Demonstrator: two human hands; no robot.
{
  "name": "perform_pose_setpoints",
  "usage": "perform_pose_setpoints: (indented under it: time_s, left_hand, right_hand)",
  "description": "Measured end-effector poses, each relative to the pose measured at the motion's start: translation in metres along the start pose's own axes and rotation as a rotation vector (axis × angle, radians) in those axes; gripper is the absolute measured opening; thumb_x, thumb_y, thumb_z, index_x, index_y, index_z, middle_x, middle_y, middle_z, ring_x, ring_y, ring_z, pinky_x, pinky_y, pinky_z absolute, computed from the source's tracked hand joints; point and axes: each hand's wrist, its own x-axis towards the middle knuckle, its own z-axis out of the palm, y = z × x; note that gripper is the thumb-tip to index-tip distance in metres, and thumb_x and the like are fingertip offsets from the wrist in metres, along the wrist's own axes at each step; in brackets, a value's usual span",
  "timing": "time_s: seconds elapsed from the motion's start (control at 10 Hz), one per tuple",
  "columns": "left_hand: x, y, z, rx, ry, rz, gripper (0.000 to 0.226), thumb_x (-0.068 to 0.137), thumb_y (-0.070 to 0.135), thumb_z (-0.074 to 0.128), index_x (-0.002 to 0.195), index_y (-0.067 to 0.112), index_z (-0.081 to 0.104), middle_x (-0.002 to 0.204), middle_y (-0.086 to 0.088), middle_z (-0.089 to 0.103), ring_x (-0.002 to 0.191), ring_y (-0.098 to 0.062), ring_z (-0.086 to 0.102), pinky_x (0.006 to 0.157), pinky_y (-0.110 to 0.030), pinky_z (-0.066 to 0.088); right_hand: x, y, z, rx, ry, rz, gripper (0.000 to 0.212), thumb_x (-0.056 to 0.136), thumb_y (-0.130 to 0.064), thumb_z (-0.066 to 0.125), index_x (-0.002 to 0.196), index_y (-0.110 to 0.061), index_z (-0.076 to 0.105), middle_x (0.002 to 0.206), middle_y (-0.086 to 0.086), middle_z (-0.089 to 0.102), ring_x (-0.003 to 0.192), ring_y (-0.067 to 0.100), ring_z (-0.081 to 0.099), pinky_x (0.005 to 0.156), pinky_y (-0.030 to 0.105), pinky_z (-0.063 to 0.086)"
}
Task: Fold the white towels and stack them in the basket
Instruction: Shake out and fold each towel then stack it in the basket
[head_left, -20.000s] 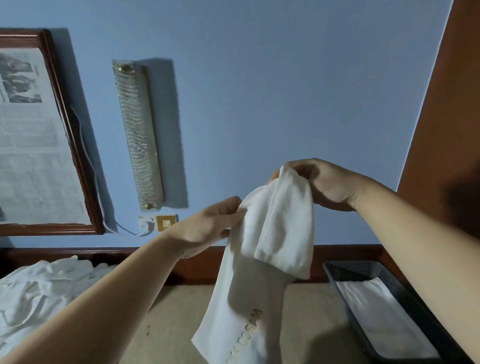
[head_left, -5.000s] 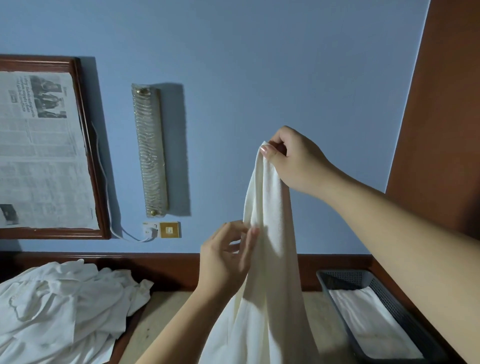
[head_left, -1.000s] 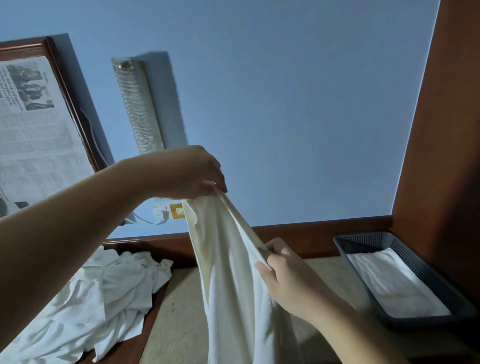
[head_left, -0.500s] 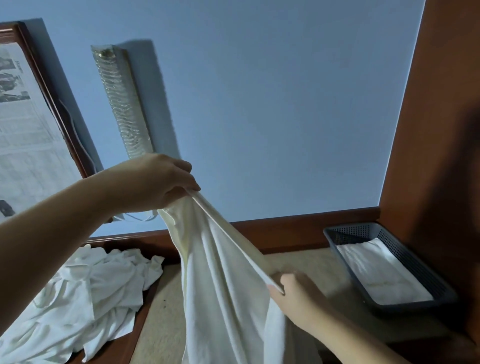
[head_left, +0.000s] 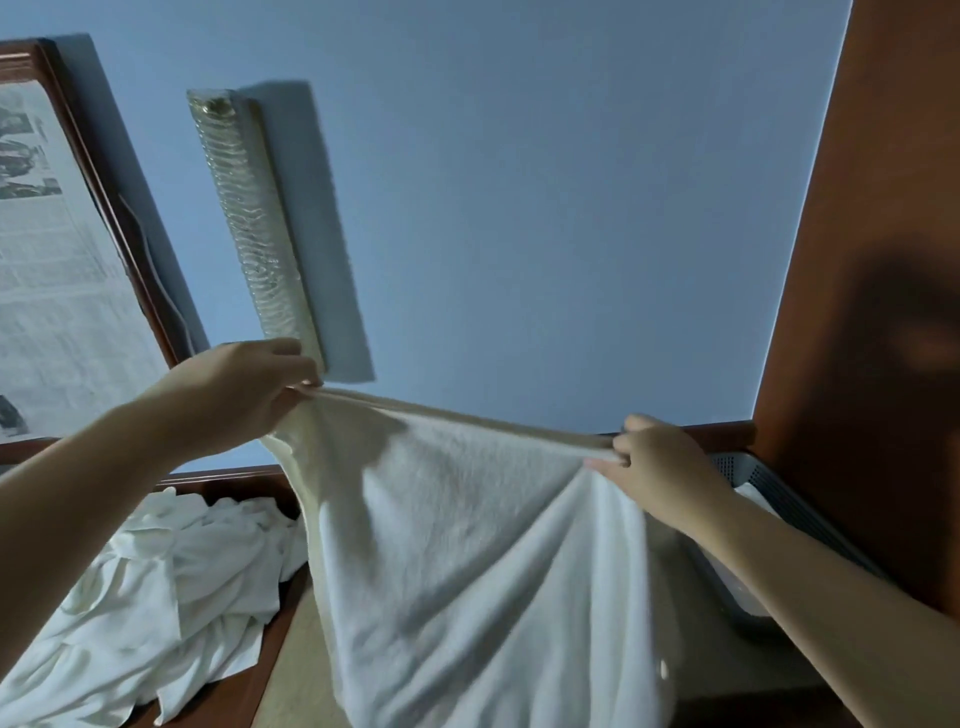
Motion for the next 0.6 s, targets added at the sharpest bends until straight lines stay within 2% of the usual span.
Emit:
perform_pose_setpoints:
  time_s: [0.1,0.2,0.3,0.4,0.5,0.6]
  left_hand:
    - [-0.009,-0.019,0.014,0.025,-0.015,-0.012,0.014,0.098,0.031,0.064,0.108,0.031,0.072,0.103,0.006,0.065,0.091,-0.023,0.064,0.074,-0.035,0.054]
    - [-0.011,-0.016,0.019,0.036,0.069,0.030,0.009,0.089,0.016,0.076,0.097,0.019,0.076,0.089,0.003,0.065,0.078,-0.028,0.064,0.060,-0.037,0.055]
    - [-0.014,0.002,0.025,-0.023,0.175,0.036,0.008,0.092,0.007,0.065,0.092,0.012,0.071,0.082,0.000,0.062,0.070,-0.031,0.064,0.058,-0.037,0.054]
    - [-0.009,0.001,0.026,-0.096,0.184,-0.171,0.022,0.085,-0.002,0.069,0.096,0.016,0.064,0.077,0.003,0.058,0.064,-0.027,0.058,0.059,-0.034,0.045]
    - [-0.011,0.012,0.032,-0.065,0.060,-0.181,0.045,0.075,-0.009,0.071,0.098,0.028,0.058,0.079,0.014,0.044,0.065,-0.004,0.044,0.058,-0.020,0.033]
    - [-0.022,0.022,0.045,0.102,0.064,0.006,0.062,0.056,-0.011,0.078,0.105,0.021,0.060,0.089,0.009,0.053,0.074,-0.016,0.053,0.056,-0.027,0.045]
  right_hand:
    - [-0.004,0.007,0.006,0.012,-0.122,-0.067,0.064,0.094,-0.055,0.069,0.056,-0.016,0.036,0.078,-0.002,0.044,0.061,0.013,0.044,0.055,0.026,0.027]
    - [-0.003,0.012,0.001,-0.213,-0.330,-0.115,0.061,0.100,-0.055,0.060,0.058,-0.015,0.042,0.086,0.001,0.050,0.068,0.019,0.050,0.061,0.031,0.033]
    - [0.008,0.021,-0.008,-0.193,0.109,-0.090,0.050,0.095,-0.036,0.072,0.054,-0.013,0.052,0.073,0.002,0.042,0.058,0.022,0.045,0.060,0.029,0.046]
    - [0.001,0.030,0.002,-0.041,0.037,0.111,0.027,0.097,-0.030,0.068,0.080,-0.009,0.067,0.083,-0.001,0.044,0.075,0.027,0.057,0.066,0.030,0.039]
    - [-0.017,0.044,0.017,-0.139,-0.245,0.101,0.042,0.102,-0.043,0.060,0.083,-0.006,0.064,0.082,-0.006,0.046,0.080,0.021,0.059,0.069,0.030,0.036]
    - [-0.015,0.045,0.002,-0.133,-0.091,0.104,0.042,0.097,-0.056,0.061,0.092,-0.015,0.069,0.082,-0.005,0.051,0.084,0.021,0.061,0.073,0.029,0.040]
